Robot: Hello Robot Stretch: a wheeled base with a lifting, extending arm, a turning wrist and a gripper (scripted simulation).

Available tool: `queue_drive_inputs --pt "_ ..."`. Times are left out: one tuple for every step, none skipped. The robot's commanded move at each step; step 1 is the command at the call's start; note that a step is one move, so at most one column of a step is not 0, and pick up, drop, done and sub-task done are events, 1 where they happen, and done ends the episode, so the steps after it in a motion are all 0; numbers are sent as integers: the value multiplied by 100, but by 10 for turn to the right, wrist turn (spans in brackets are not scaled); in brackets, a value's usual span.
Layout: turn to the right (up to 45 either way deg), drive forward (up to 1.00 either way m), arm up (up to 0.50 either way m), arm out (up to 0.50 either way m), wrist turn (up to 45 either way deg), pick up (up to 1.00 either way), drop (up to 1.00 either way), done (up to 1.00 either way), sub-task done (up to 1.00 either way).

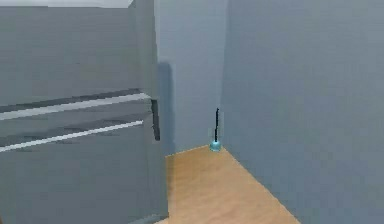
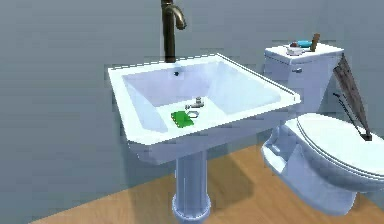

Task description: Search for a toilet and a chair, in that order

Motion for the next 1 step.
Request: queue_drive_inputs --pt "-90 0 0 0 0 0 0 0 0"
